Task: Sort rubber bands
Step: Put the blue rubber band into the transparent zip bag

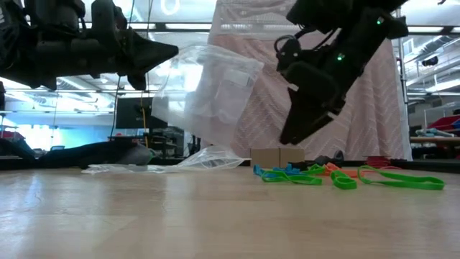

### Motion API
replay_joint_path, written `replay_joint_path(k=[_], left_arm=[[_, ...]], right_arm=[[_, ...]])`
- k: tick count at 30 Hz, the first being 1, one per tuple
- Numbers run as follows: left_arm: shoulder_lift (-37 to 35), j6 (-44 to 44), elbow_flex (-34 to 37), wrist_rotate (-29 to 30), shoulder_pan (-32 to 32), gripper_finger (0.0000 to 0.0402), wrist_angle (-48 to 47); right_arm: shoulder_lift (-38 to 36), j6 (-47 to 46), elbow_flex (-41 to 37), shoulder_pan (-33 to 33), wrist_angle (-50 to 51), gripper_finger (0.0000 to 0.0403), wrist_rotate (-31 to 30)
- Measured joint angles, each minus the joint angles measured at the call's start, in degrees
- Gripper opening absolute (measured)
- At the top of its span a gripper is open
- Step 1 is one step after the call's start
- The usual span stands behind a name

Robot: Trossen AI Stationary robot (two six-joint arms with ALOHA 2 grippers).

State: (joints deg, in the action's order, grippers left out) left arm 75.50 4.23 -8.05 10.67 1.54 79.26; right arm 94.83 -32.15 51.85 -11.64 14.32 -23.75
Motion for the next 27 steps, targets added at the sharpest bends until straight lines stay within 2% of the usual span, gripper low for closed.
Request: replay_joint_path(k=[13,16,19,21,25,27], left_arm=[[0.02,-0.99,0.00,0.10,0.00,0.0000,-0.72],[0.02,-0.98,-0.02,0.09,0.02,0.0000,-0.80],[0.02,-0.98,-0.04,0.09,0.00,0.0000,-0.55],[0.02,-0.98,-0.04,0.09,0.02,0.0000,-0.36],[0.02,-0.98,-0.04,0.07,0.01,0.0000,-0.09],[0.02,-0.98,-0.04,0.07,0.01,0.0000,-0.11]], right_arm=[[7.64,-4.11,-0.83,-0.93,-2.35,0.0266,-0.51],[8.22,-4.47,-0.24,-0.82,-2.57,0.0247,-0.77],[7.94,-4.27,0.01,-0.81,-2.17,0.0200,-0.41],[7.77,-4.66,0.01,-0.63,-1.60,0.0155,-0.39],[7.53,-5.14,0.01,-0.50,-0.31,0.0040,-0.66],[7.52,-5.23,0.01,-0.50,-0.26,0.0013,-0.70]])
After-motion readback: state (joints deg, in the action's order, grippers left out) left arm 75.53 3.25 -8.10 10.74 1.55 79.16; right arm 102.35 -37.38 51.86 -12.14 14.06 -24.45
